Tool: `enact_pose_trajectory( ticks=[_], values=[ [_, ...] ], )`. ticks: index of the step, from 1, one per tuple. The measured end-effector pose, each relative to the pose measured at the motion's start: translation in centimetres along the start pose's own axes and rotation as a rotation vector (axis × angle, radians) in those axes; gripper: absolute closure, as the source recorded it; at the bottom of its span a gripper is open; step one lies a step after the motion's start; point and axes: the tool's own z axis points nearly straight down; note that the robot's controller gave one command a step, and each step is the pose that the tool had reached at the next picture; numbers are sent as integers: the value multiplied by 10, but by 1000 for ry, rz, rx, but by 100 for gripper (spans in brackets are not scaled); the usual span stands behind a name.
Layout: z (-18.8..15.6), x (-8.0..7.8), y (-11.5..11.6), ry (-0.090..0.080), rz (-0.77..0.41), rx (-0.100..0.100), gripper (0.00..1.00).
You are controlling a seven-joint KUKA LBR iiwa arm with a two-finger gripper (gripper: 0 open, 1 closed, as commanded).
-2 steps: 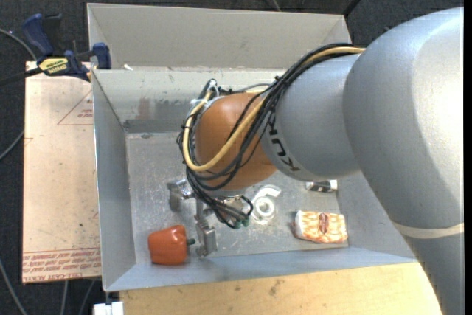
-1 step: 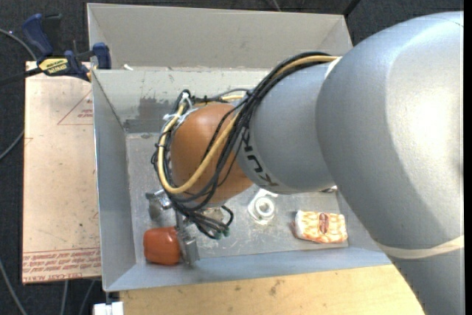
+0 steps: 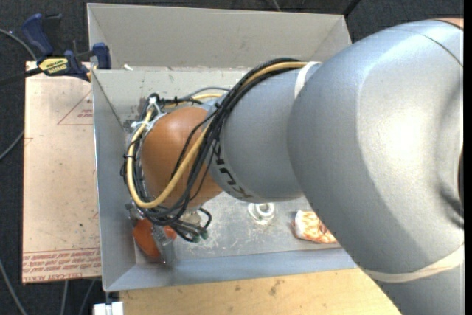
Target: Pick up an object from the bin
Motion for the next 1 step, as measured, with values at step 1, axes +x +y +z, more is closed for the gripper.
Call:
enact_pose_trajectory(
  ticks=[1],
  values=[
    [0, 1, -3, 0, -23, -3, 100]
  ],
)
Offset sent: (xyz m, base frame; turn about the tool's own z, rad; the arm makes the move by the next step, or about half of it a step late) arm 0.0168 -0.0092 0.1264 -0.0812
